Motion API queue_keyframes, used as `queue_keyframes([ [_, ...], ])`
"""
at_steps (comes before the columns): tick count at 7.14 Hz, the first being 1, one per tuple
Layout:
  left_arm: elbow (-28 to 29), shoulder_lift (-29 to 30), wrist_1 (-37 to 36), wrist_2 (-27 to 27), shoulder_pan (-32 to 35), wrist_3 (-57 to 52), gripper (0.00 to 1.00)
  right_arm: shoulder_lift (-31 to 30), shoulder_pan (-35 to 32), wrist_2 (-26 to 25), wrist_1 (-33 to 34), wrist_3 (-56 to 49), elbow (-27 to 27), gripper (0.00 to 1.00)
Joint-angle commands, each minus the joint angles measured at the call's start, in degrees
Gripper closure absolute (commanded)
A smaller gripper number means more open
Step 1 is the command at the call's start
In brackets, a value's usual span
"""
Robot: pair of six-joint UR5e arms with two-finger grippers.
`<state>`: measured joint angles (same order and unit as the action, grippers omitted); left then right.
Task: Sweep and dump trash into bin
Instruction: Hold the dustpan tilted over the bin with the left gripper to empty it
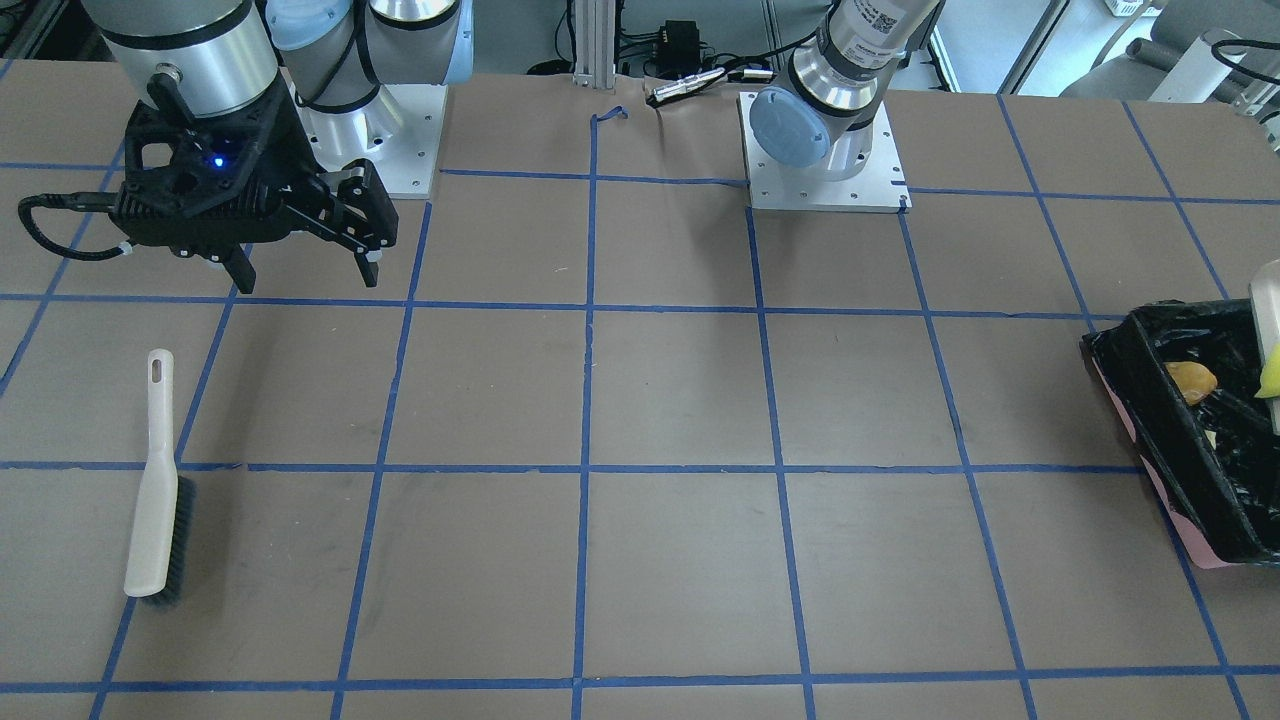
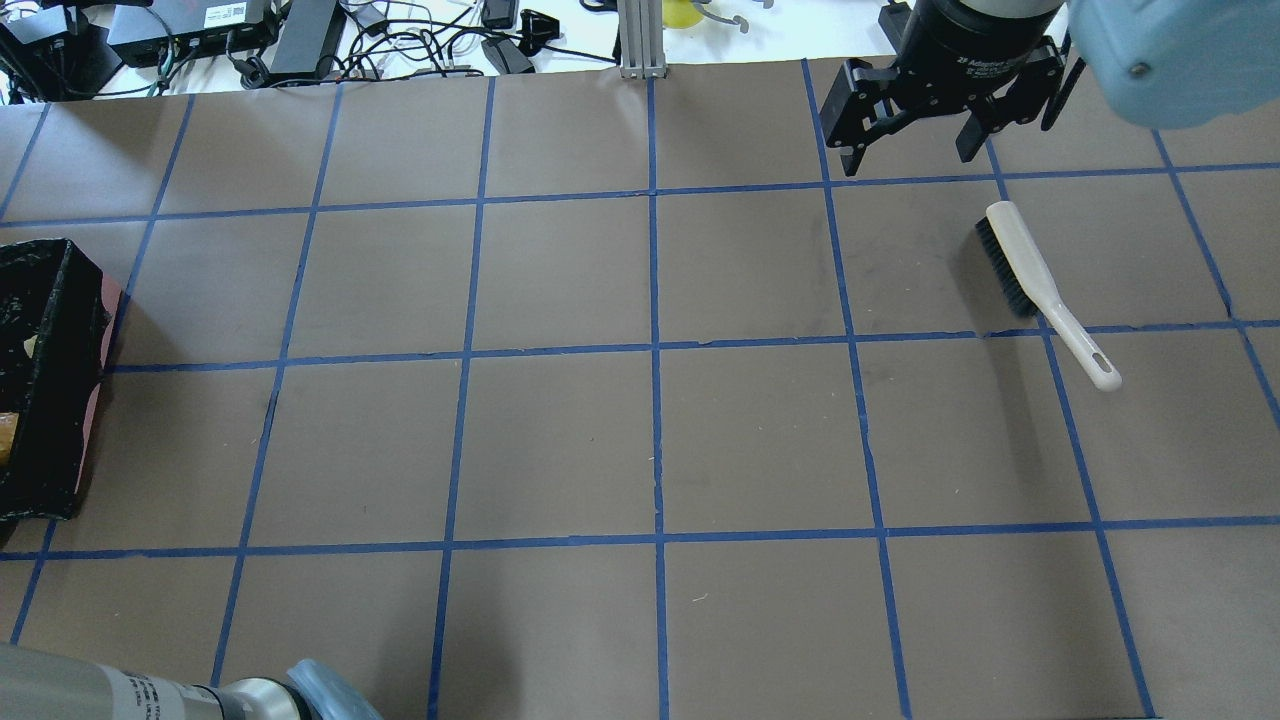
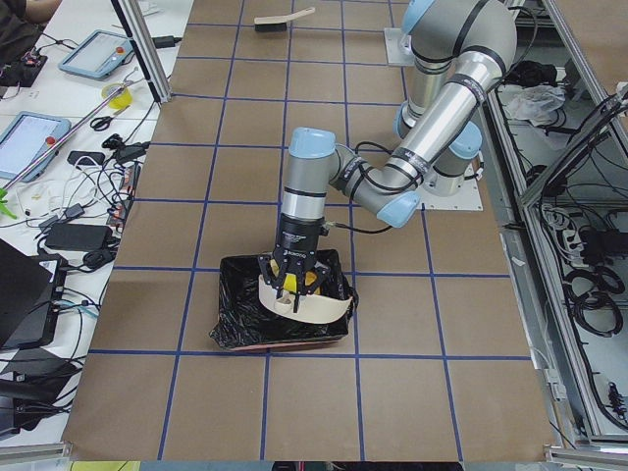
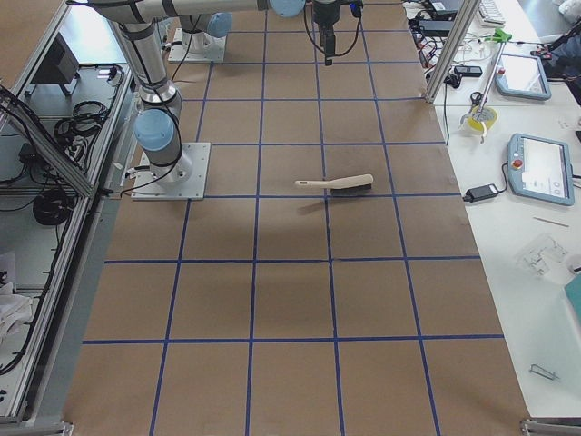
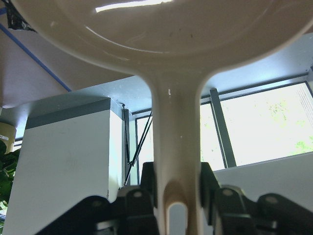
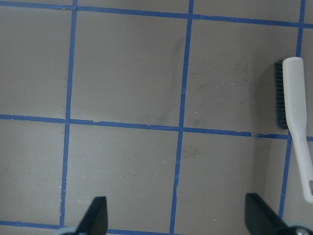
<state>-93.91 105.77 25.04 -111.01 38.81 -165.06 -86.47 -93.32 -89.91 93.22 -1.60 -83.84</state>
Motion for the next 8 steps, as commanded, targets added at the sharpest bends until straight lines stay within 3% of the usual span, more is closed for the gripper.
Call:
queue_keyframes([
  [1, -1.4, -1.4, -3.1, -1.7, 1.4, 0.4, 1.0, -0.2, 0.0, 0.0, -0.2, 0.1, 0.0, 0.0],
  [4, -10.3, -5.5, -15.0, -2.5, 1.8, 0.6, 1.0, -0.3, -0.2, 0.3, -0.2, 0.1, 0.1, 0.0],
  [8, -12.7, -7.2, -17.0, -2.6, 1.9, 0.6, 1.0, -0.3, -0.2, 0.4, 1.3, 0.0, 0.2, 0.0],
])
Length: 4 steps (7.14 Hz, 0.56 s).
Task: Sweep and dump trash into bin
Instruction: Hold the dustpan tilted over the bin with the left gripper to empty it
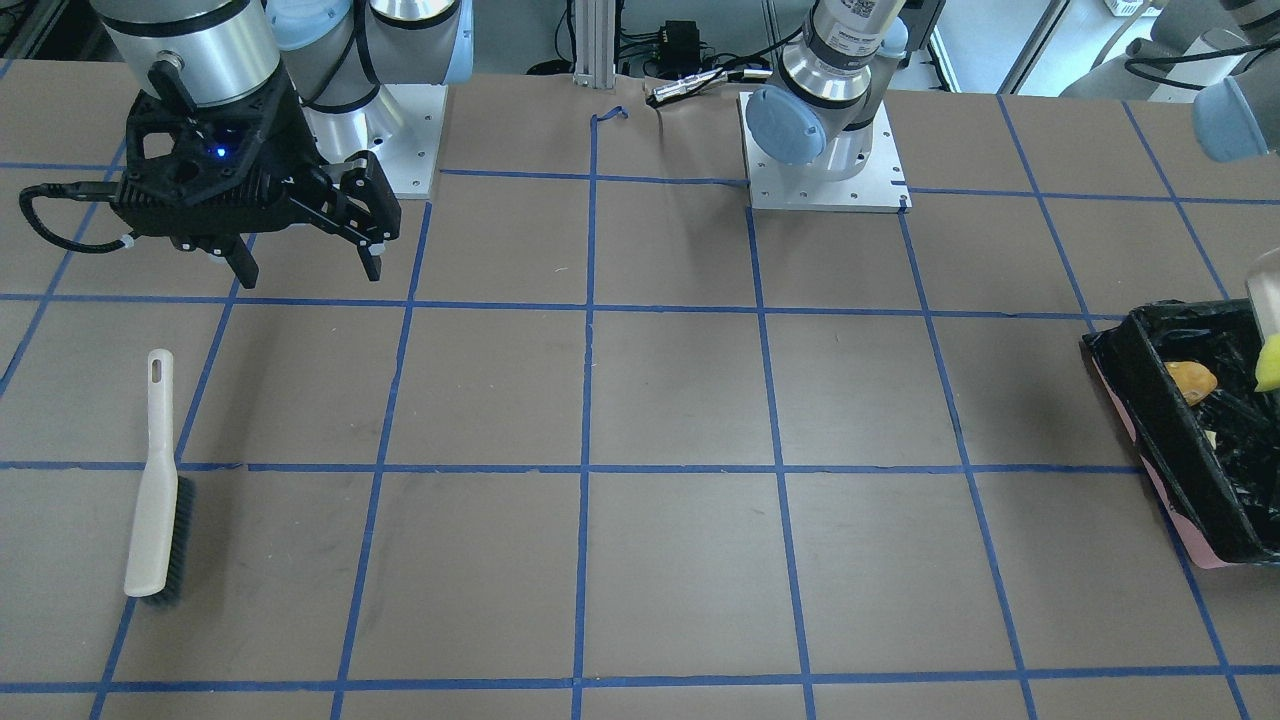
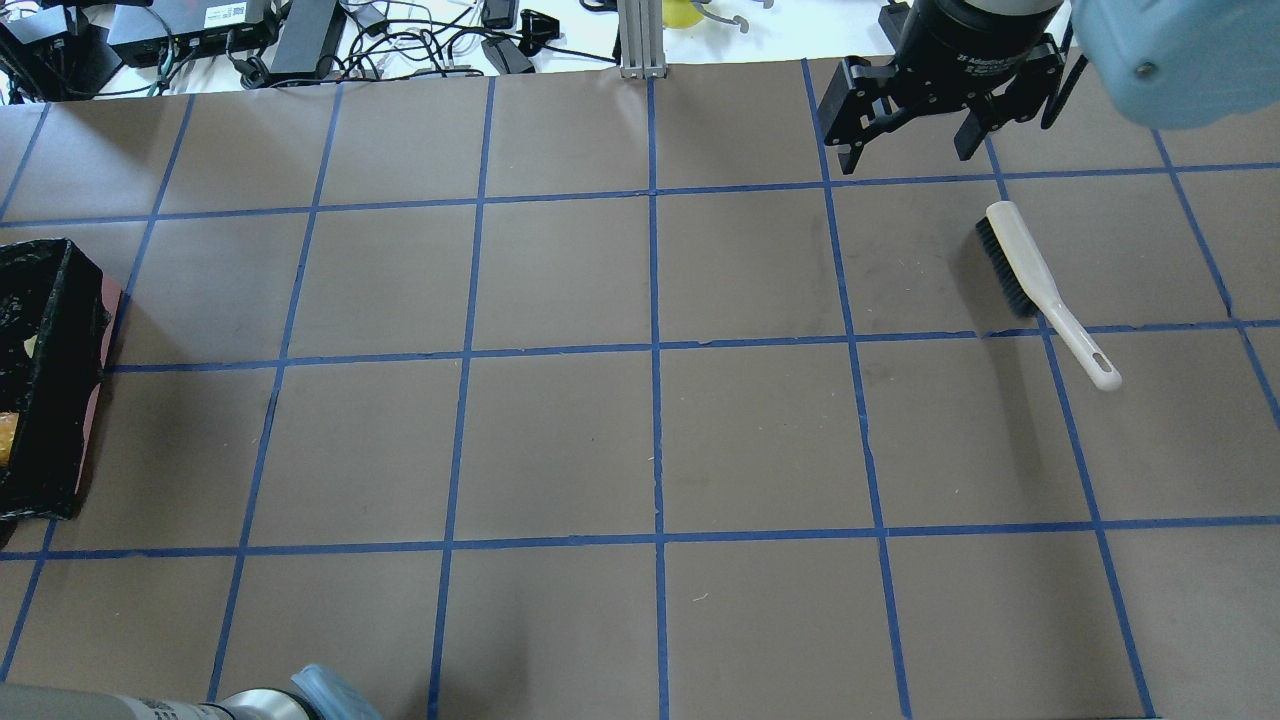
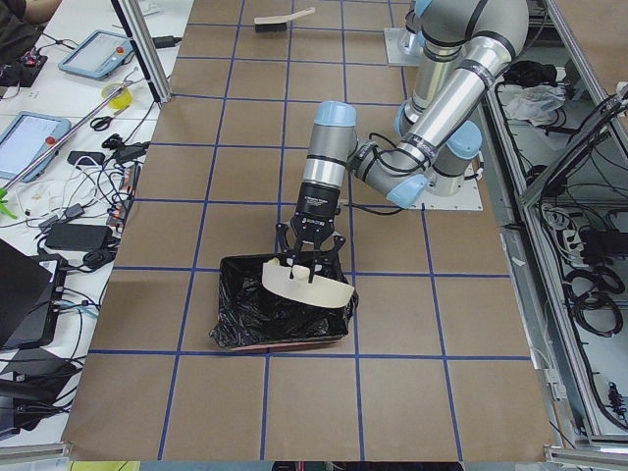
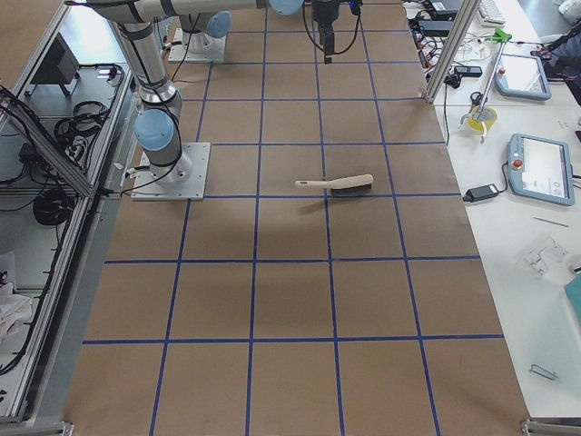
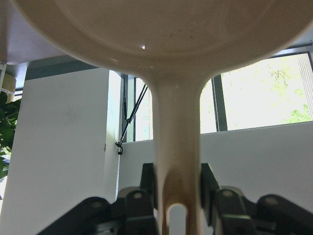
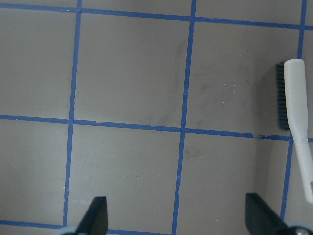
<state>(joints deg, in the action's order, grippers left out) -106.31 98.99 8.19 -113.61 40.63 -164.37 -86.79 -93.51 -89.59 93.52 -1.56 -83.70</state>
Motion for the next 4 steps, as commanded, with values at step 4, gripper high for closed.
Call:
queue_keyframes([
  [4, -5.9, -2.1, -11.2, 0.1, 0.8, -0.9, 1.0, -0.7, 0.0, -0.2, 0.6, 0.1, 0.1, 0.0],
])
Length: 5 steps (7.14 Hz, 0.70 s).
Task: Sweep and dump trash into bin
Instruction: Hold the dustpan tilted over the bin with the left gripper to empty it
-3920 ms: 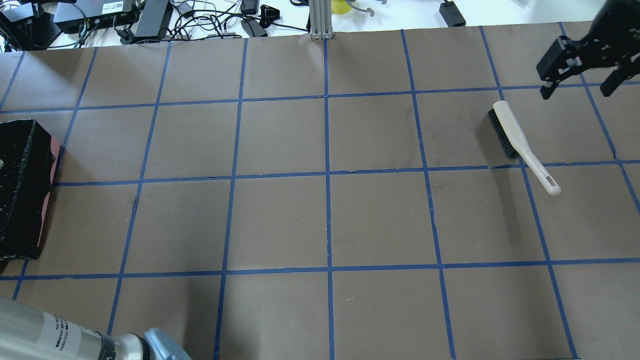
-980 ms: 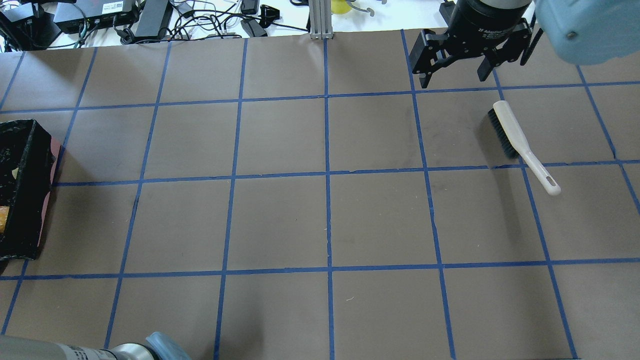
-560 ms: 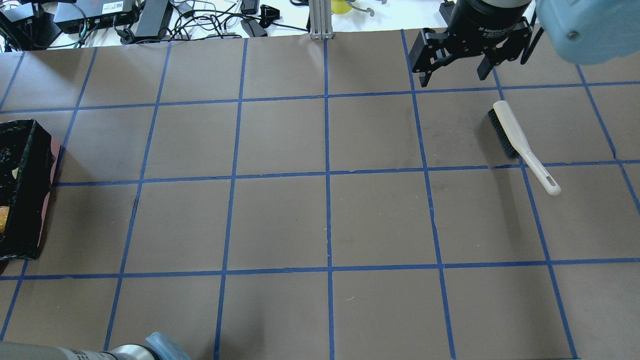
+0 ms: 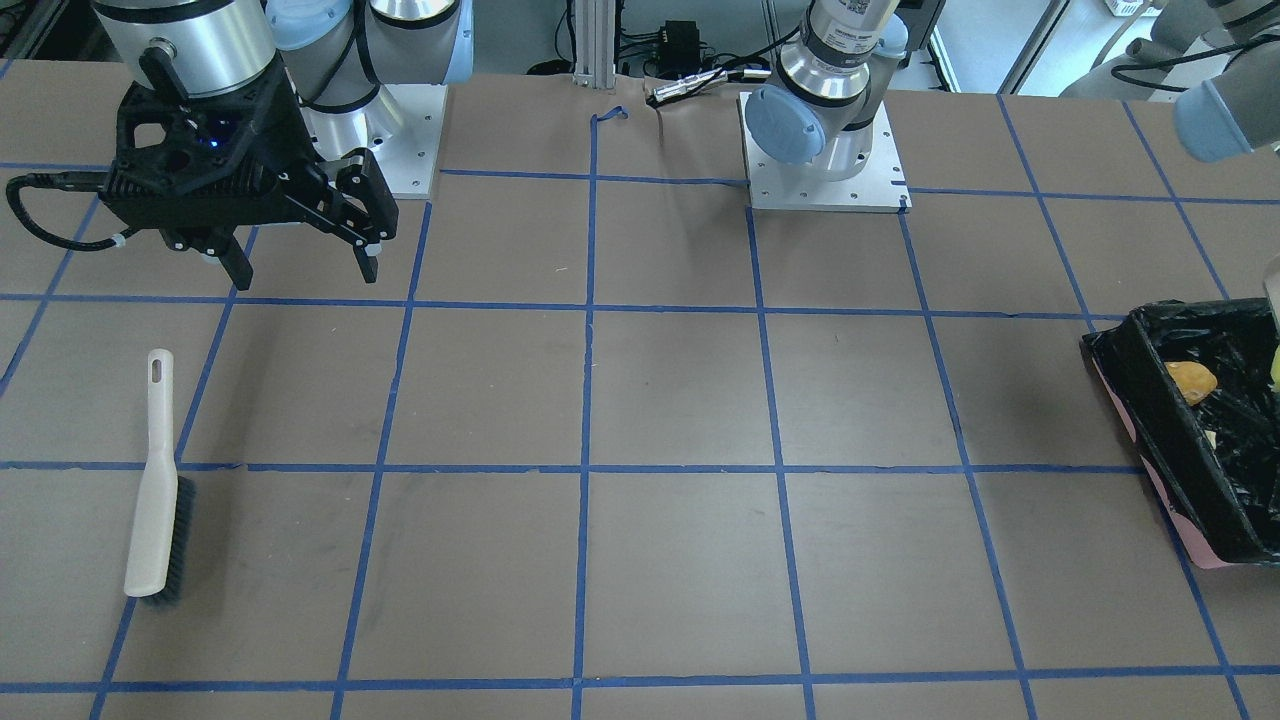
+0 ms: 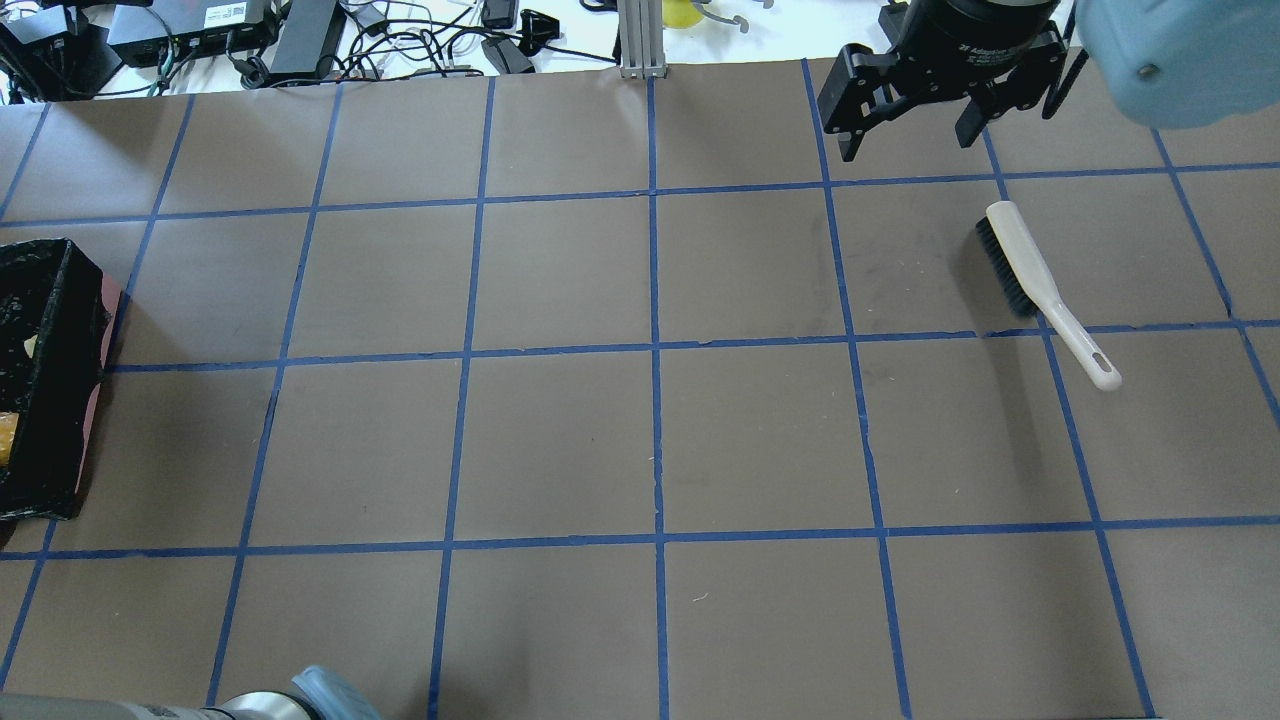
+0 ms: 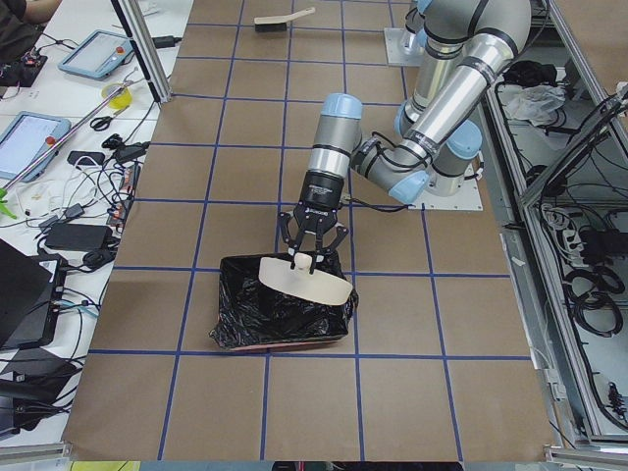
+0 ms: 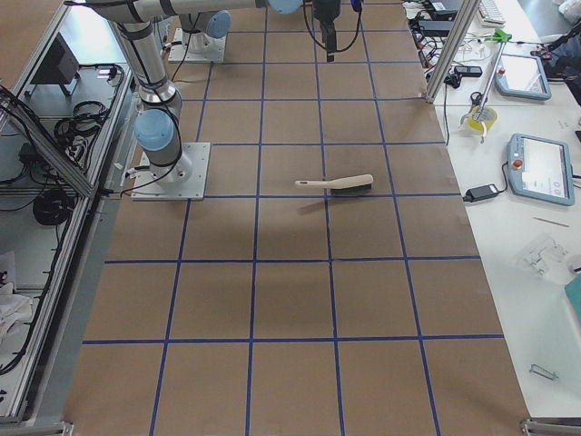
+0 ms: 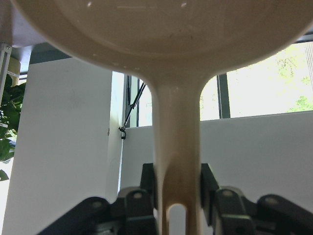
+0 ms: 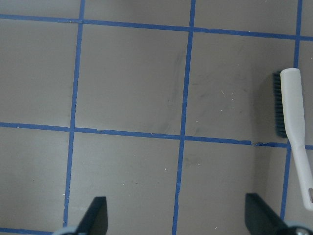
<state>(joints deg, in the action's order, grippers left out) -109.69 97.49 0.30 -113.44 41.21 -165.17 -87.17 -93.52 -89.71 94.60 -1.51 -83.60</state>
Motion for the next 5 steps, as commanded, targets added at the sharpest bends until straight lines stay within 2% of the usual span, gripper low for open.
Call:
queue_keyframes([
  [1, -3.6, -1.5, -3.8, -0.1, 0.2, -0.1, 1.0, -0.5, 0.0, -0.5, -1.2, -0.1, -0.1, 0.0],
  [3, -4.0, -2.5, -4.3, -0.1, 0.2, -0.1, 1.0, -0.7, 0.0, -1.0, -7.6, -0.1, -0.1, 0.0],
  [5, -5.5, -3.5, -4.9, -0.1, 0.1, -0.7, 1.0, -0.6, 0.1, -0.6, -7.0, -0.1, -0.1, 0.0],
])
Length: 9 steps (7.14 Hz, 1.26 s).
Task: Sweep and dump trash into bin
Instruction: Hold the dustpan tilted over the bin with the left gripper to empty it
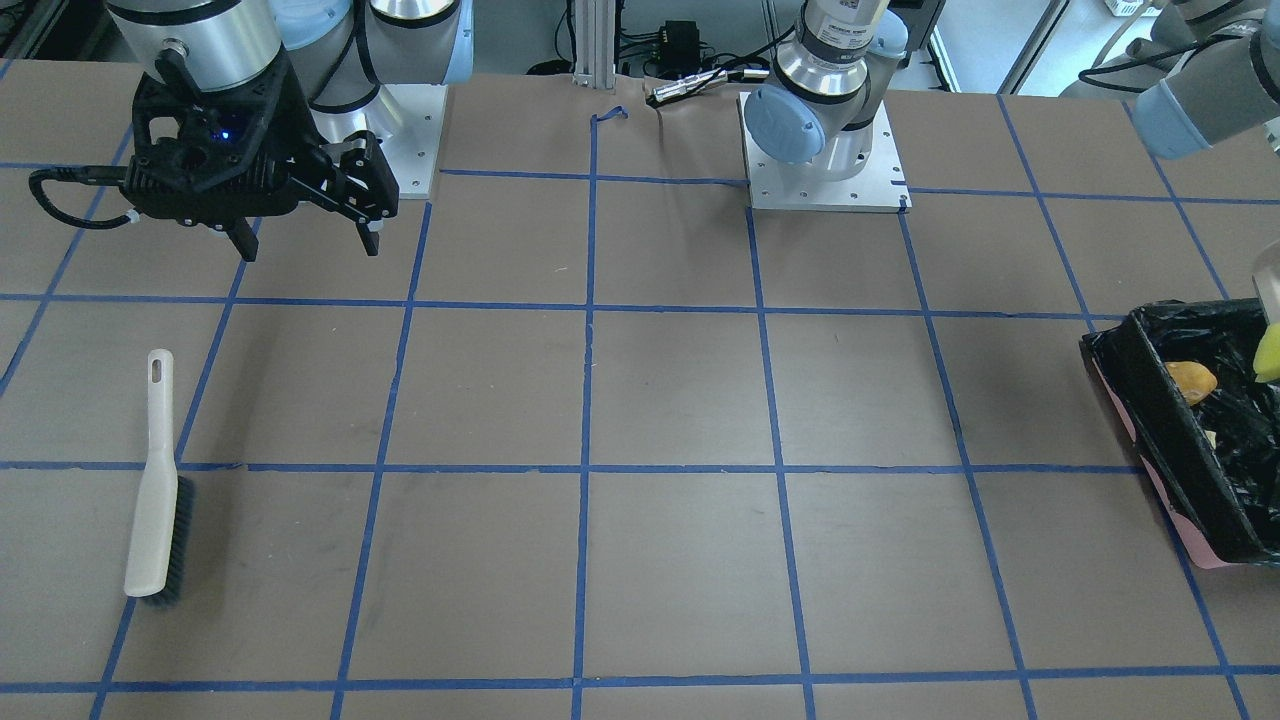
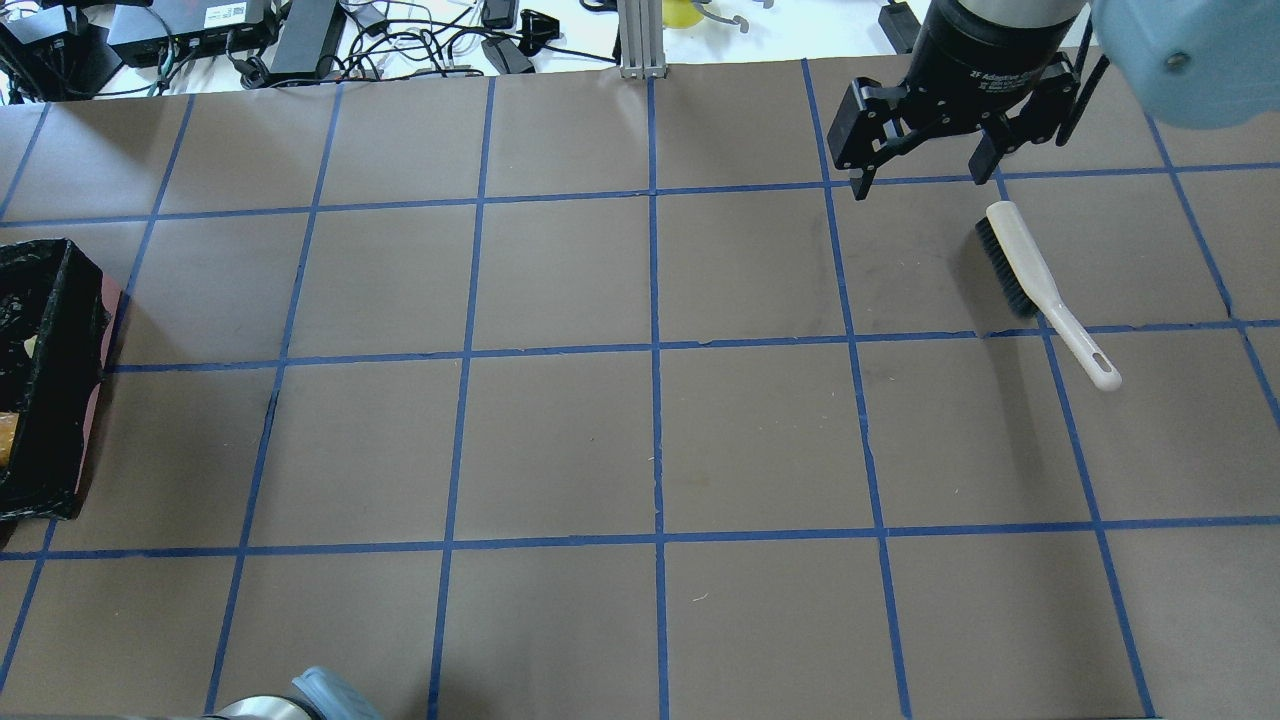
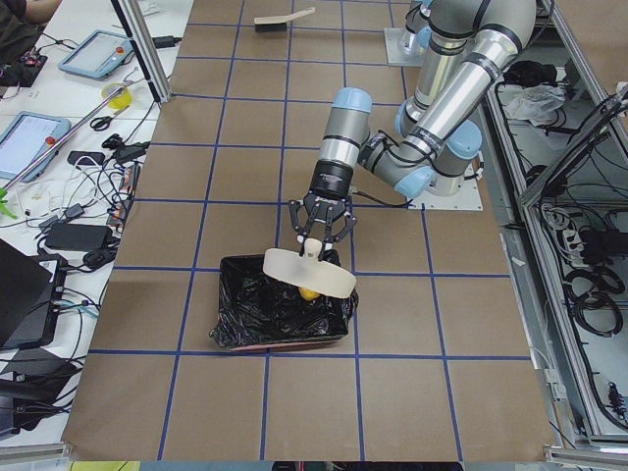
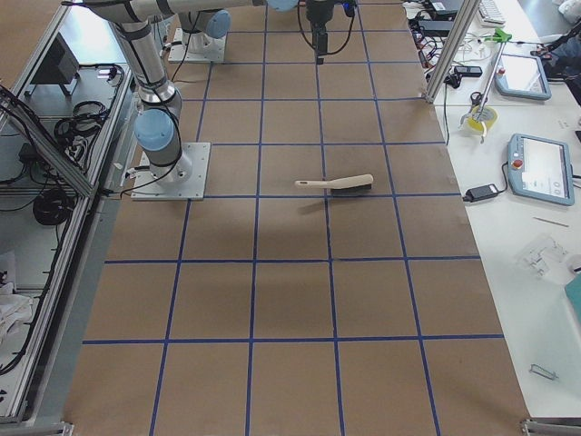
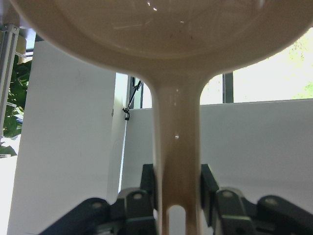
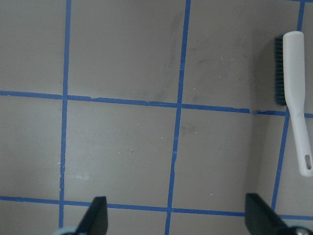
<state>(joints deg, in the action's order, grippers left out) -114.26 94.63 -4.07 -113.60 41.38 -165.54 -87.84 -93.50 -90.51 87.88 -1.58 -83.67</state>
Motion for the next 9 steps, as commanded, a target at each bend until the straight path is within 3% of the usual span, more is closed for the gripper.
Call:
queue_keyframes([
  [1, -2.2, -0.8, -5.0, 0.2, -0.1, -1.5, 1.0, 0.0, 0.2, 0.0, -0.7, 0.0, 0.0, 0.0],
  [4, -3.2, -0.9, -7.0, 0.0, -0.1, -1.7, 1.0, 0.0, 0.2, -0.5, -1.2, 0.0, -0.2, 0.0],
  [6, -3.1, -1.0, -4.4, 0.4, -0.2, -1.9, 1.0, -0.1, 0.1, -0.4, -1.1, -0.7, -0.2, 0.0],
  [8, 1.9, -2.1, 11.6, 1.1, -0.3, -1.4, 1.0, -0.1, 0.0, 0.2, -0.8, -0.7, -0.2, 0.0],
  [9, 7.5, -2.0, 22.1, 3.6, -0.2, -1.0, 1.0, -0.1, 0.0, 0.0, -0.6, -1.0, -0.2, 0.0],
])
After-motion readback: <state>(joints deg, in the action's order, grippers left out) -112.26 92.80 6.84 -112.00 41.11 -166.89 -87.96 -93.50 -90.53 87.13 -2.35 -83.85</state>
